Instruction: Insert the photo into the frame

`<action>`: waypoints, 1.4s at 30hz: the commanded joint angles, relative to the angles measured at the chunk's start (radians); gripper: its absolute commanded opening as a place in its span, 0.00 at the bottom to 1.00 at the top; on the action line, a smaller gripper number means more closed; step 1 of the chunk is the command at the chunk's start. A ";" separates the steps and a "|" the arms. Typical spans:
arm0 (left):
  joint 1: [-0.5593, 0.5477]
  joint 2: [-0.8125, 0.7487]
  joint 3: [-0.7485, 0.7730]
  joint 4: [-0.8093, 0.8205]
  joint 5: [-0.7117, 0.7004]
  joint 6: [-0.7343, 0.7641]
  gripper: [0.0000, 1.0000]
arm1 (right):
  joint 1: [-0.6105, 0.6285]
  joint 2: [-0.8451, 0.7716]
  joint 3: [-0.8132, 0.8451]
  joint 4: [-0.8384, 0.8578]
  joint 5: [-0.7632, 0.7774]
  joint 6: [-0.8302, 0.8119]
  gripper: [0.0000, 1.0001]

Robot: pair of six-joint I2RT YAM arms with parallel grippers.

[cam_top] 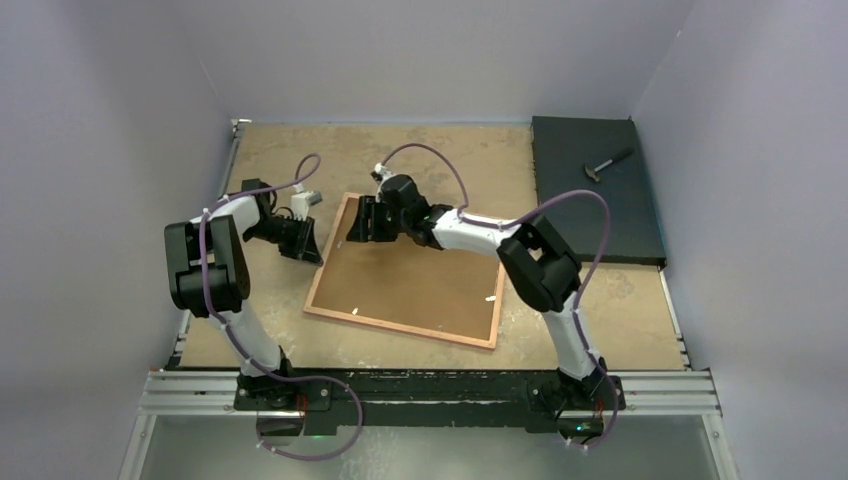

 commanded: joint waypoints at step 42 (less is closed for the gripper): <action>0.001 -0.012 -0.042 0.072 -0.038 0.009 0.03 | 0.074 0.305 0.278 0.075 -0.015 0.159 0.49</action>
